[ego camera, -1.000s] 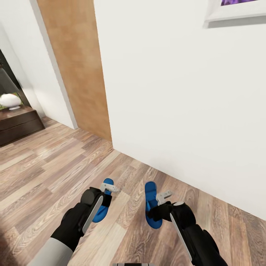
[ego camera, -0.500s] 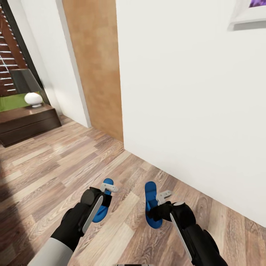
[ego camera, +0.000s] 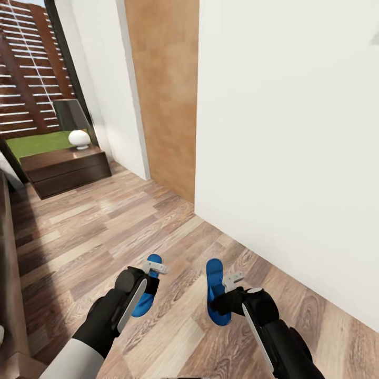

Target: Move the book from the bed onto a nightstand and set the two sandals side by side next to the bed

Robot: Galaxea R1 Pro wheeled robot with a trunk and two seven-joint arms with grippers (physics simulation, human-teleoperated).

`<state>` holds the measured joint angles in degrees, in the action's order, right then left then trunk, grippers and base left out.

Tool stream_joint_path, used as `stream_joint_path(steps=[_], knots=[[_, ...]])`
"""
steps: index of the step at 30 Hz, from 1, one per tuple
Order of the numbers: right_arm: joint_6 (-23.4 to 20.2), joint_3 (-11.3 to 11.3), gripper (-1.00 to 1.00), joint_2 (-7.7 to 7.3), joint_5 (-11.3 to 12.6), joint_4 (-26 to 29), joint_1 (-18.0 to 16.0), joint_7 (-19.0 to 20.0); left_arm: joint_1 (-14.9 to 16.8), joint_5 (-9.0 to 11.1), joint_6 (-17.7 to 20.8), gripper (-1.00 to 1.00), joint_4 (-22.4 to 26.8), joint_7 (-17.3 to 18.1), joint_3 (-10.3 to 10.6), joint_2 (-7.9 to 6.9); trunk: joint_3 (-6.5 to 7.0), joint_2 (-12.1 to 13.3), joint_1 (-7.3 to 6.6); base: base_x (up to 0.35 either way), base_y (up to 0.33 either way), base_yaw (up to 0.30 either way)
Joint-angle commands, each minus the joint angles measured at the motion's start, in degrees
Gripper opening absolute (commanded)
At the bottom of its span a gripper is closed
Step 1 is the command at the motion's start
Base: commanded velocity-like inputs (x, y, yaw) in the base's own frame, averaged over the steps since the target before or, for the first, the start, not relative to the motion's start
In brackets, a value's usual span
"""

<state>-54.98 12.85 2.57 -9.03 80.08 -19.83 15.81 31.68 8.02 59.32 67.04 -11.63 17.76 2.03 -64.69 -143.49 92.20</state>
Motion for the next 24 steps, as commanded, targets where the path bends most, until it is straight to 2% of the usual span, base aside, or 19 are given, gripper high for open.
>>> stream_joint_path(steps=[1,12,24], knots=[[-0.2,0.0,-1.0,0.02,-0.6,0.1,0.0,0.5,0.0,0.5,0.2,-1.0,0.0,-0.6,0.1,0.0,-0.04,0.0,-0.01,0.0,0.0,0.275],[-0.2,0.0,-1.0,0.01,-0.6,0.1,0.0,0.5,0.0,0.6,0.1,-1.0,0.0,-0.6,0.1,0.02,-0.02,0.0,-0.01,0.0,0.0,0.263],[-0.2,0.0,-1.0,-0.02,-0.6,0.1,0.0,0.6,0.0,0.6,0.1,-1.0,0.0,-0.6,0.1,-0.01,-0.02,0.0,-0.01,0.0,0.0,0.048]])
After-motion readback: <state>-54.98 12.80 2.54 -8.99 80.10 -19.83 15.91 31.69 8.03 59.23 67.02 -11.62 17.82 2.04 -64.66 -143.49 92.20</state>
